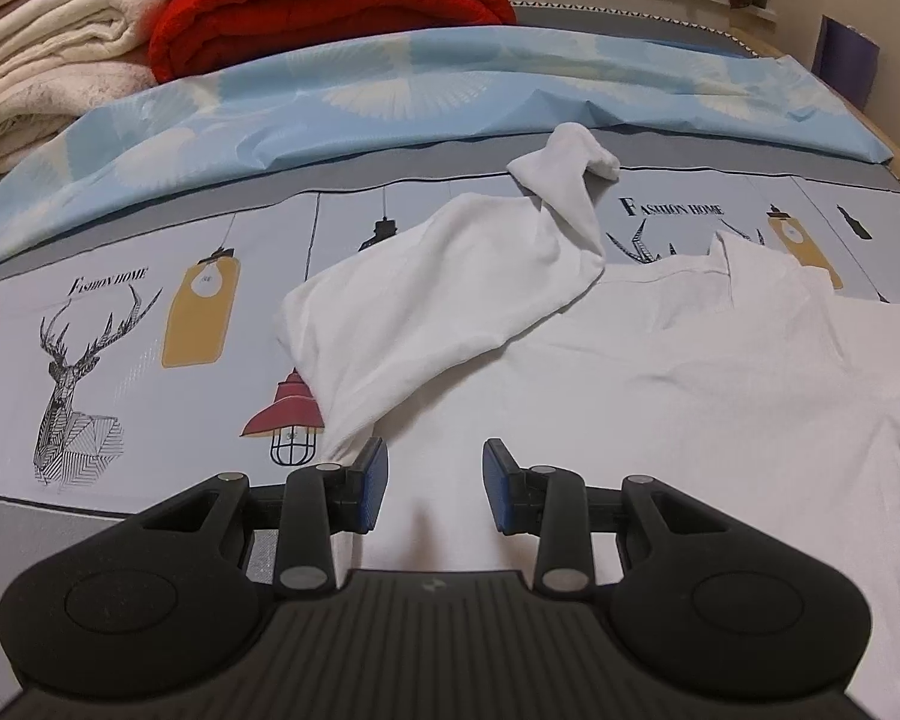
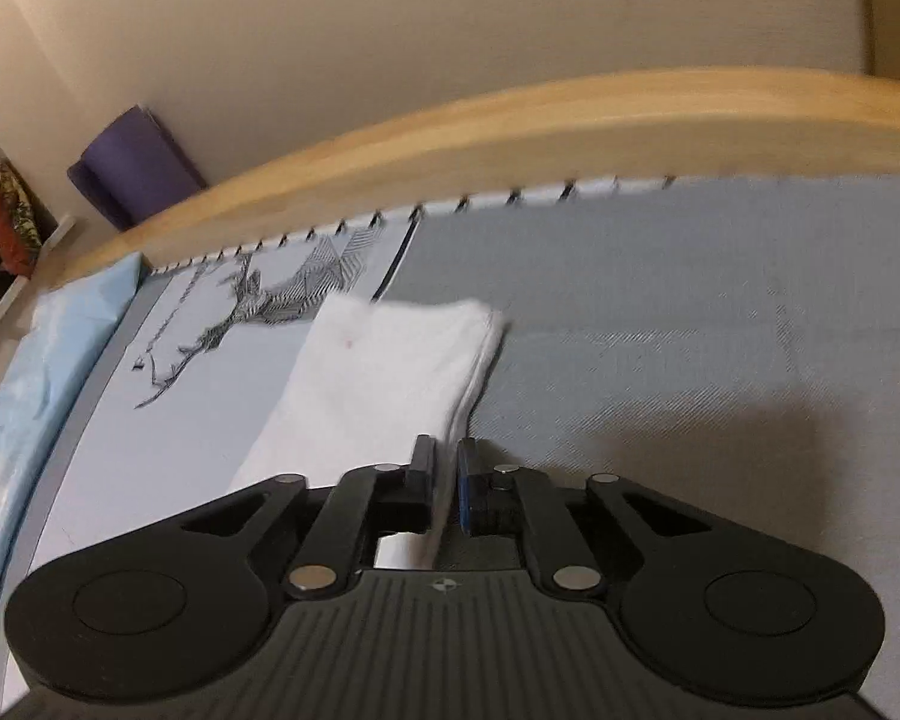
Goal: Fold small clothes
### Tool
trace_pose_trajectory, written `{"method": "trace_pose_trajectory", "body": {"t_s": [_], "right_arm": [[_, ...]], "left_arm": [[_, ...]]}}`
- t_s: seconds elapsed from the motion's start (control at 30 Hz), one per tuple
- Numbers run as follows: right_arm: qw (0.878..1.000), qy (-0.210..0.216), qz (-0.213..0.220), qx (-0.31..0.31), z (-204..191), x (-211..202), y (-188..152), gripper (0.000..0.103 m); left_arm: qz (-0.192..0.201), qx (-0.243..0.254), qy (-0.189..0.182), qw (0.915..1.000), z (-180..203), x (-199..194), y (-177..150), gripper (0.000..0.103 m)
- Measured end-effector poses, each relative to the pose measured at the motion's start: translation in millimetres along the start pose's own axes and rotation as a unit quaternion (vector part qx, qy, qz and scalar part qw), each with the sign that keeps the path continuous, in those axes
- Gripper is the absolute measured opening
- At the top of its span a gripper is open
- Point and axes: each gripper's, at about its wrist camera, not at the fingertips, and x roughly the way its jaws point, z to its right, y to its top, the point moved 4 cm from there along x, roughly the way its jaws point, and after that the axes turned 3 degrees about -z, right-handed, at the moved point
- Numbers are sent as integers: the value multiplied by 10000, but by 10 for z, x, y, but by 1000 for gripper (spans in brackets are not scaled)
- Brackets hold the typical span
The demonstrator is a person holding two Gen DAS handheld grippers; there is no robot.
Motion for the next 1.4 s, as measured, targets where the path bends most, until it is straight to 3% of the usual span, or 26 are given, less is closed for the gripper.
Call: {"method": "trace_pose_trajectory", "body": {"t_s": [0.03, 0.17, 0.33, 0.4, 0.53, 0.67, 0.77, 0.8, 0.87, 0.97, 1.0, 1.1, 1.23, 1.3, 1.33, 1.4], "right_arm": [[9999, -79, 122, 11, -20, -54, 20, 16], [9983, 109, 570, -54, -226, -392, 33, 17], [9889, 1354, 316, -525, -872, -1127, -149, 28], [9759, 1923, 97, -1027, -1202, -1553, -307, 34], [9396, 2614, -375, -2177, -1740, -2415, -751, 49], [8925, 3191, -943, -3044, -1932, -3030, -1425, 60], [8615, 3219, -1018, -3793, -1989, -3225, -1964, 61], [8567, 3104, -986, -4000, -2006, -3271, -2106, 61], [8504, 2981, -1111, -4191, -2058, -3270, -2321, 59], [8345, 3201, -1777, -4119, -2110, -3180, -2491, 52], [8310, 3244, -1853, -4121, -2139, -3160, -2504, 47], [8305, 3138, -1901, -4192, -2193, -3127, -2506, 47], [8307, 3111, -2216, -4051, -2193, -2965, -2427, 47], [8345, 3043, -2158, -4055, -2191, -2876, -2368, 47], [8380, 2983, -2124, -4045, -2184, -2833, -2338, 48], [8440, 2892, -2134, -3981, -2175, -2735, -2302, 48]], "left_arm": [[-25, -81, -53, 10000, -31, 7, 4, 39], [-125, -335, -165, 9992, -140, 60, 15, 39], [-145, -753, -50, 9970, -386, 94, 65, 39], [-39, -877, 43, 9961, -480, 59, 114, 39], [112, -1127, 158, 9934, -659, -18, 170, 39], [289, -1187, 248, 9922, -721, -72, 204, 39], [483, -1185, 277, 9914, -703, -97, 214, 38], [554, -1184, 245, 9911, -683, -99, 221, 36], [784, -1012, 135, 9917, -599, -117, 251, 20], [1048, -638, 55, 9924, -410, -73, 323, 14], [1064, -594, -48, 9925, -349, -32, 351, 14], [1002, -557, -325, 9929, -131, 207, 570, 14], [1068, -157, -508, 9929, 378, 604, 1121, 18], [1102, 50, -544, 9924, 643, 809, 1403, 36], [1063, 161, -632, 9922, 788, 940, 1549, 52], [882, 353, -550, 9940, 1035, 1216, 1764, 57]]}}
